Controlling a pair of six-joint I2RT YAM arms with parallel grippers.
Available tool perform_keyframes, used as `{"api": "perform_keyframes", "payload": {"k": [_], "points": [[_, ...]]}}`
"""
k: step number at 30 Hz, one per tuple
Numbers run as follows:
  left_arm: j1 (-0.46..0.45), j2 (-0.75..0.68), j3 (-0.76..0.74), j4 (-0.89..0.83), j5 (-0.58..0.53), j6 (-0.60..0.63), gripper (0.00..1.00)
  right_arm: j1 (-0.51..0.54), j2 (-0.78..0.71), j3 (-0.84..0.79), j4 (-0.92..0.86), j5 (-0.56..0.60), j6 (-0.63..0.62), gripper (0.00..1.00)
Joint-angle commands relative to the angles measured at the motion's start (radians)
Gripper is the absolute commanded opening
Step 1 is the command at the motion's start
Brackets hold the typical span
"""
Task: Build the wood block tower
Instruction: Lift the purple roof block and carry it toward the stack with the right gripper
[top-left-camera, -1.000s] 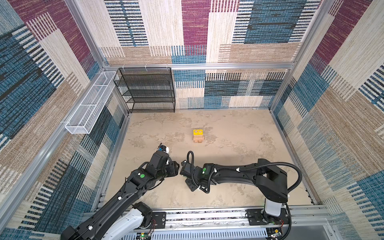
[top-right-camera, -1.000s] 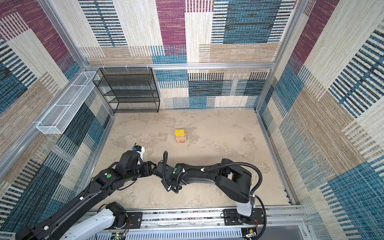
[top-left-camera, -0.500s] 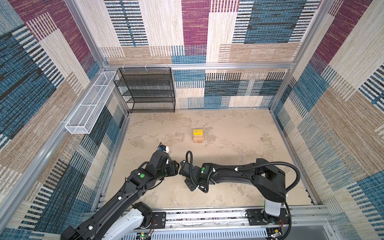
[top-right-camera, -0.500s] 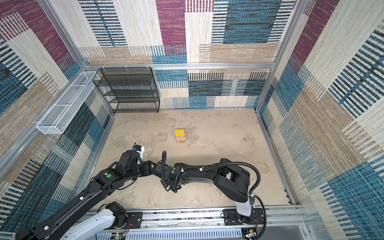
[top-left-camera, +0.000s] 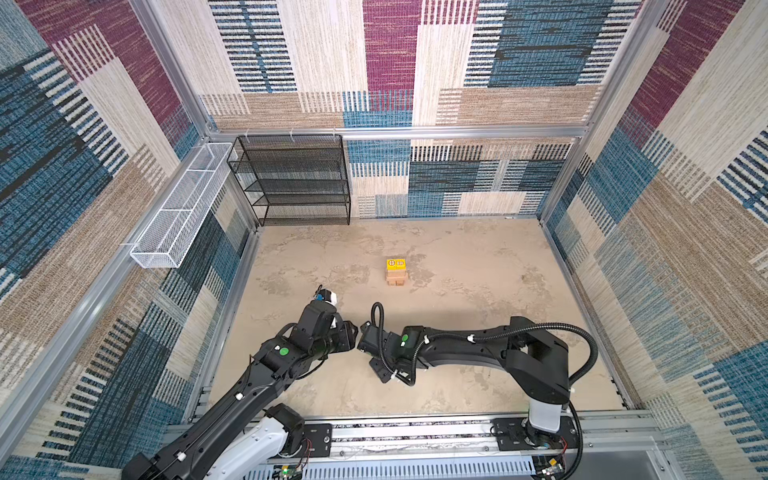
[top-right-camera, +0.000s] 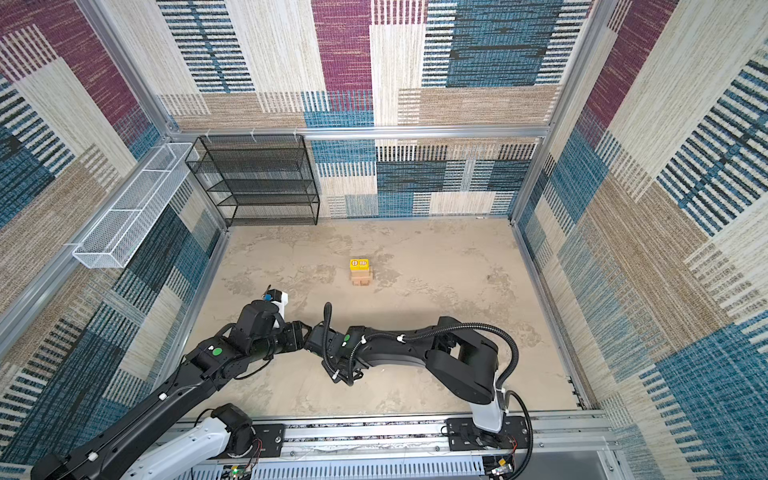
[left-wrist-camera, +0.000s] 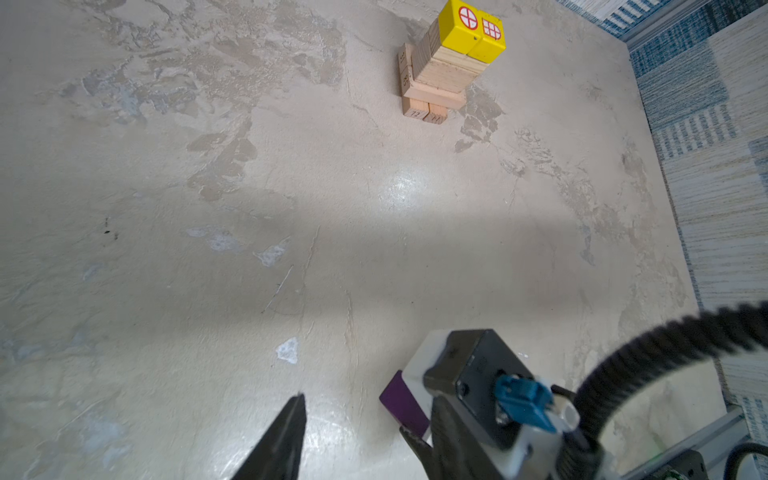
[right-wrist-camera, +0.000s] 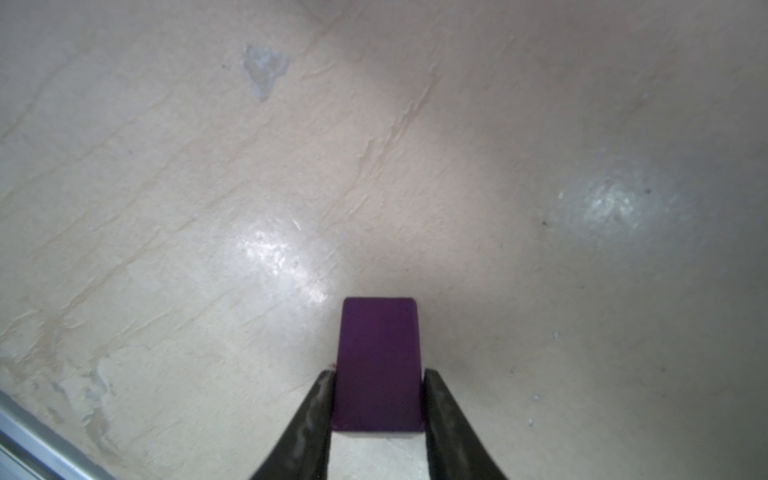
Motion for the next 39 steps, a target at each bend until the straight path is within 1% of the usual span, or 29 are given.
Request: {"api": "perform_keyframes", "payload": {"k": [1, 6, 8, 9, 11, 12, 15, 18, 21, 24, 26, 27, 30, 31, 33, 35, 37, 39], "points": [[0.001, -0.003, -0.005, 0.015, 0.014, 0.018, 0.53, 0.000, 0.001, 0.003, 0.002, 0.013, -0.002, 0.38], [0.005, -0.002, -0.005, 0.016, 0.017, 0.018, 0.53, 0.000, -0.006, 0.004, 0.003, 0.011, -0.003, 0.36], [0.005, -0.004, -0.005, 0.015, 0.017, 0.019, 0.53, 0.001, -0.010, 0.007, 0.003, 0.010, -0.007, 0.27], [0.006, -0.005, -0.004, 0.014, 0.018, 0.021, 0.53, 0.000, -0.012, 0.007, 0.001, 0.010, -0.010, 0.21], [0.007, -0.007, -0.002, 0.012, 0.017, 0.024, 0.53, 0.001, -0.018, 0.012, -0.002, 0.014, -0.018, 0.05], [0.008, -0.007, -0.001, 0.011, 0.017, 0.026, 0.53, 0.000, -0.024, 0.015, -0.006, 0.019, -0.025, 0.00], [0.012, -0.009, 0.005, 0.004, 0.010, 0.036, 0.53, 0.001, -0.051, 0.031, -0.021, 0.036, -0.064, 0.00], [0.019, -0.004, 0.026, -0.016, -0.004, 0.055, 0.53, 0.000, -0.092, 0.054, -0.053, 0.086, -0.134, 0.00], [0.029, 0.002, 0.054, -0.031, -0.018, 0.085, 0.53, 0.000, -0.150, 0.062, -0.076, 0.201, -0.212, 0.00], [0.039, 0.009, 0.084, -0.039, -0.031, 0.120, 0.53, -0.011, -0.224, 0.048, -0.052, 0.302, -0.317, 0.00], [0.044, 0.020, 0.105, -0.041, -0.039, 0.147, 0.53, -0.035, -0.277, 0.039, -0.019, 0.339, -0.379, 0.00], [0.047, 0.026, 0.117, -0.044, -0.042, 0.161, 0.53, -0.056, -0.307, 0.035, 0.004, 0.323, -0.413, 0.00], [0.054, 0.048, 0.162, -0.057, -0.050, 0.203, 0.52, -0.129, -0.401, 0.003, 0.096, 0.224, -0.526, 0.00], [0.056, 0.056, 0.171, -0.059, -0.051, 0.219, 0.52, -0.141, -0.429, -0.016, 0.135, 0.209, -0.572, 0.00], [0.058, 0.072, 0.198, -0.067, -0.046, 0.251, 0.51, -0.149, -0.493, -0.066, 0.229, 0.203, -0.704, 0.00], [0.060, 0.090, 0.223, -0.075, -0.038, 0.281, 0.51, -0.164, -0.541, -0.100, 0.307, 0.188, -0.800, 0.00], [0.060, 0.109, 0.240, -0.076, -0.024, 0.314, 0.52, -0.198, -0.570, -0.102, 0.334, 0.135, -0.861, 0.00], [0.060, 0.130, 0.257, -0.083, -0.021, 0.339, 0.54, -0.231, -0.585, -0.090, 0.342, 0.107, -0.923, 0.00]]}}
